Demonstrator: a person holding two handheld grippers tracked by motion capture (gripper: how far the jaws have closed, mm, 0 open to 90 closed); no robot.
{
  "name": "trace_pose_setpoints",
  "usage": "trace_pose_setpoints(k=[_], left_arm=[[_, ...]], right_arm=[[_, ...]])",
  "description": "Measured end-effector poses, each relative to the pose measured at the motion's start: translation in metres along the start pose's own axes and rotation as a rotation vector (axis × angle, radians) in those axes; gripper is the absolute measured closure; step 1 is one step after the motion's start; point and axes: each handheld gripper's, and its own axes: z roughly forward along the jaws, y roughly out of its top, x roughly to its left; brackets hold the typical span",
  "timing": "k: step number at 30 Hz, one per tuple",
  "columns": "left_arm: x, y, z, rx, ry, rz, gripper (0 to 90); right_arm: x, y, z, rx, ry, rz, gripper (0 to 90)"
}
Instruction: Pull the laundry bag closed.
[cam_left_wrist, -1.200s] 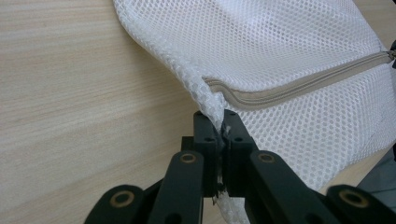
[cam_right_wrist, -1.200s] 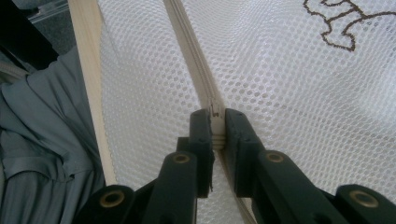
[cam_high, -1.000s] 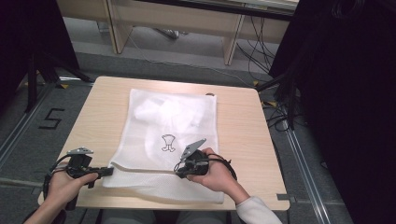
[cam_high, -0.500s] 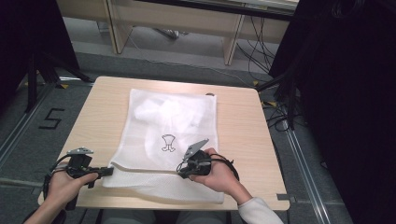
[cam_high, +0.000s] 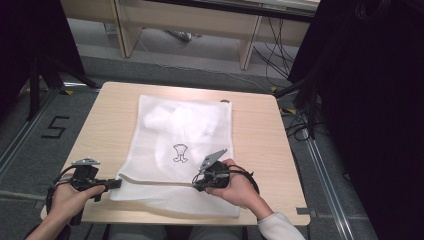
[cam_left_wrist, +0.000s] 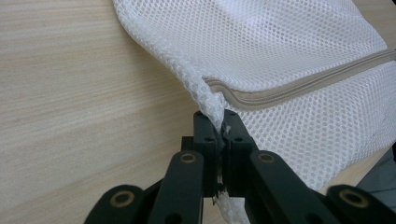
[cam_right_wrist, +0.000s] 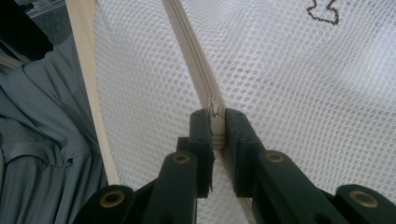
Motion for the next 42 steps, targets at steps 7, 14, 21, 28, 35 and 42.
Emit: trace_pose_setpoints(k=[7, 14, 21, 28, 35, 42], left_arm=[[0.001, 0.000, -0.001, 0.009, -0.002, 0.001, 86.1], [0.001, 0.000, 0.000, 0.007, -0.001, 0.000, 86.0], [0.001, 0.000, 0.000, 0.007, -0.003, 0.001, 86.0], [0.001, 0.000, 0.000, 0.009, -0.002, 0.000, 86.1], [0.001, 0.000, 0.000, 0.010, -0.001, 0.000, 86.1], [0.001, 0.000, 0.000, 0.010, 0.001, 0.002, 86.1]], right_arm=[[-0.002, -0.003, -0.003, 0.004, -0.001, -0.002, 82.7], [-0.004, -0.009, -0.006, 0.004, -0.006, 0.003, 82.7], [-0.004, -0.013, -0.009, -0.004, -0.007, 0.016, 82.7], [-0.005, -0.013, -0.011, 0.009, 0.003, 0.025, 82.7], [-0.006, -0.015, -0.012, 0.010, -0.001, 0.023, 82.7], [-0.006, -0.018, -0.015, 0.010, -0.003, 0.048, 82.7]])
